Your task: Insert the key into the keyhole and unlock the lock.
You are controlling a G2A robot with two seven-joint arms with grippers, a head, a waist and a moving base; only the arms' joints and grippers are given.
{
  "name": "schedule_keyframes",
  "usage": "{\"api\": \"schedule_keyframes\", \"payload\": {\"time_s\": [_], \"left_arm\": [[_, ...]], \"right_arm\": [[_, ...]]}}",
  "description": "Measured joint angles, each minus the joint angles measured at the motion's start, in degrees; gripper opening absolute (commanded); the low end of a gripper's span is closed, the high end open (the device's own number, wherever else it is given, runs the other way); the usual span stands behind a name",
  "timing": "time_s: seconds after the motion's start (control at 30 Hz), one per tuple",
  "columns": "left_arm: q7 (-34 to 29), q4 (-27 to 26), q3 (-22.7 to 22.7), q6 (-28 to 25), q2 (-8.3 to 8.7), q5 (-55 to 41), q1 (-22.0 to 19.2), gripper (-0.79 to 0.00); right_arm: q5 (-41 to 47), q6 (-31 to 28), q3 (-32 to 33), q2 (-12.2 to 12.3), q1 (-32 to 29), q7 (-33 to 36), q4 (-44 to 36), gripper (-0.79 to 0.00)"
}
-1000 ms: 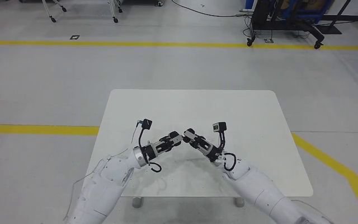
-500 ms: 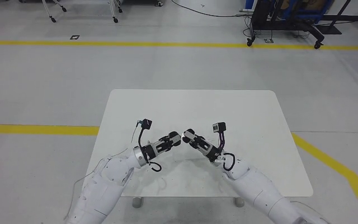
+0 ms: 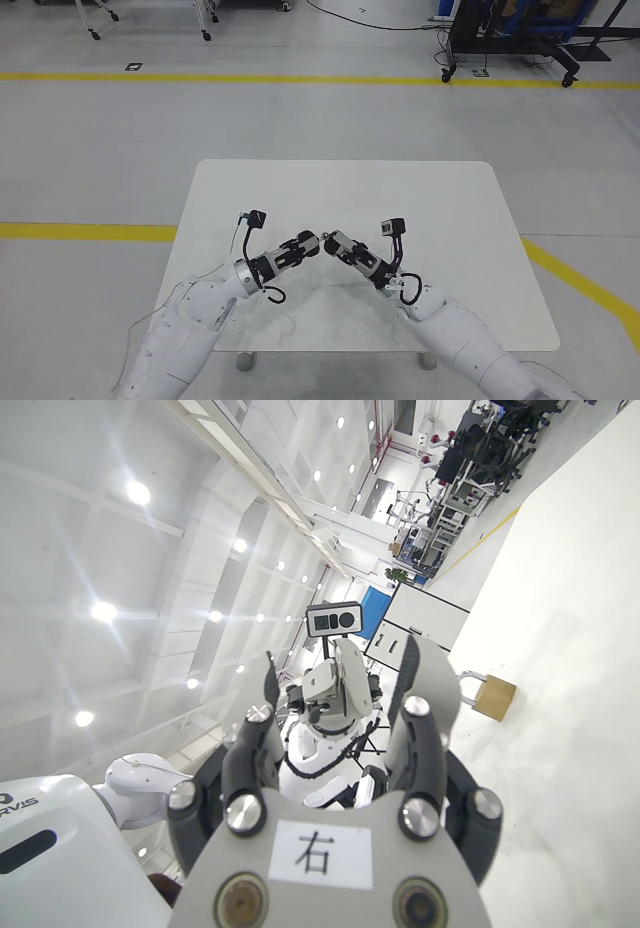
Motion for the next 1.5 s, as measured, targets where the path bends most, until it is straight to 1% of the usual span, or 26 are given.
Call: {"api": "schedule_keyframes", "payload": {"time_s": [0.17, 0.27, 0.33, 0.37, 0.43, 0.47, 0.53, 0.6, 0.67, 0.7, 0.73, 0.8, 0.87, 0.93, 0.97, 1.0, 1.07, 1.17, 1.3, 1.33, 1.4, 1.47, 1.5], "left_arm": [[1.21, -0.83, -0.31, 1.29, 0.11, 1.29, 0.68, -0.785], [0.46, -1.51, -0.20, 1.53, 0.22, 1.57, 1.11, -0.785], [-0.44, -1.84, -0.06, 1.47, 0.29, 1.70, 1.16, -0.785], [-1.24, -1.98, 0.01, 1.40, 0.36, 1.67, 1.12, -0.785], [-2.73, -2.11, 0.08, 1.21, 0.47, 1.56, 0.92, -0.785], [-3.95, -2.19, 0.13, 0.95, 0.56, 1.54, 0.72, -0.785], [-5.80, -2.38, 0.03, 0.25, 0.79, 2.96, 0.15, -0.785], [-7.35, -2.98, 0.13, -0.21, 1.13, 8.08, -0.48, -0.785], [-7.95, -3.78, 0.85, -1.12, 1.27, 12.23, -0.53, -0.785], [-8.29, -3.95, 1.18, -1.67, 1.31, 13.07, -0.52, -0.785], [-8.73, -3.99, 1.50, -2.18, 1.34, 13.47, -0.52, -0.785], [-9.94, -3.83, 2.25, -3.17, 1.38, 13.07, -0.66, -0.785], [-11.05, -3.60, 2.94, -4.09, 1.40, 12.00, -0.94, -0.785], [-11.92, -3.36, 3.40, -4.81, 1.42, 10.87, -1.24, -0.785], [-12.42, -3.19, 3.63, -5.17, 1.44, 10.30, -1.45, -0.785], [-12.73, -3.08, 3.79, -5.39, 1.46, 9.93, -1.58, -0.785], [-13.31, -2.88, 4.11, -5.74, 1.52, 9.40, -1.84, -0.785], [-13.93, -2.65, 4.57, -5.96, 1.60, 8.99, -2.19, -0.785], [-13.86, -2.25, 5.12, -5.81, 1.65, 8.92, -2.65, -0.785], [-13.83, -2.17, 5.27, -5.79, 1.66, 8.92, -2.76, -0.785], [-13.72, -2.02, 5.54, -5.80, 1.68, 8.84, -2.99, -0.785], [-13.49, -1.94, 5.70, -5.94, 1.72, 8.81, -3.15, -0.785], [-13.34, -1.93, 5.73, -6.04, 1.75, 8.80, -3.20, -0.785]], "right_arm": [[0.00, 0.00, 0.00, 0.00, 0.00, 0.00, 0.00, 0.000], [-1.18, 0.11, 0.46, 0.14, 0.19, 0.14, 0.26, 0.000], [-5.79, -0.84, 1.74, 0.75, 1.09, 1.69, 1.63, 0.000], [-10.12, -2.00, 2.91, 1.38, 1.91, 3.36, 2.76, 0.000], [-15.72, -4.06, 4.90, 2.46, 2.45, 5.77, 3.39, 0.000], [-18.14, -5.46, 6.29, 3.23, 2.41, 7.64, 3.08, 0.000], [-21.05, -6.19, 8.69, 4.57, 2.18, 10.73, 1.79, 0.000], [-24.70, -6.13, 11.69, 6.12, 1.39, 13.85, -0.75, 0.000], [-27.87, -6.07, 14.26, 7.40, -0.15, 15.82, -4.11, -0.095], [-28.89, -6.07, 15.04, 7.84, -0.89, 16.64, -5.73, -0.126], [-29.68, -6.07, 15.57, 8.22, -1.64, 17.53, -7.35, -0.135], [-30.34, -6.07, 15.99, 8.86, -3.16, 19.58, -10.53, -0.182], [-30.40, -6.07, 15.84, 9.20, -3.91, 20.86, -11.77, -0.262], [-30.48, -5.99, 15.32, 9.25, -3.94, 21.31, -11.82, -0.302], [-30.53, -5.89, 14.93, 9.23, -3.78, 21.34, -11.71, -0.363], [-30.54, -5.84, 14.67, 9.20, -3.62, 21.28, -11.58, -0.397], [-30.55, -5.88, 14.20, 9.16, -3.23, 21.07, -11.15, -0.409], [-30.49, -5.99, 13.71, 9.16, -2.72, 20.93, -10.61, -0.453], [-29.95, -6.06, 12.95, 9.26, -2.36, 21.50, -10.73, -0.477], [-29.82, -6.04, 12.84, 9.30, -2.27, 21.65, -10.73, -0.502], [-29.53, -6.01, 12.59, 9.38, -2.05, 21.86, -10.61, -0.517], [-29.29, -5.98, 12.31, 9.43, -1.84, 21.98, -10.50, -0.566], [-29.21, -5.97, 12.18, 9.45, -1.76, 22.02, -10.45, -0.606]]}}
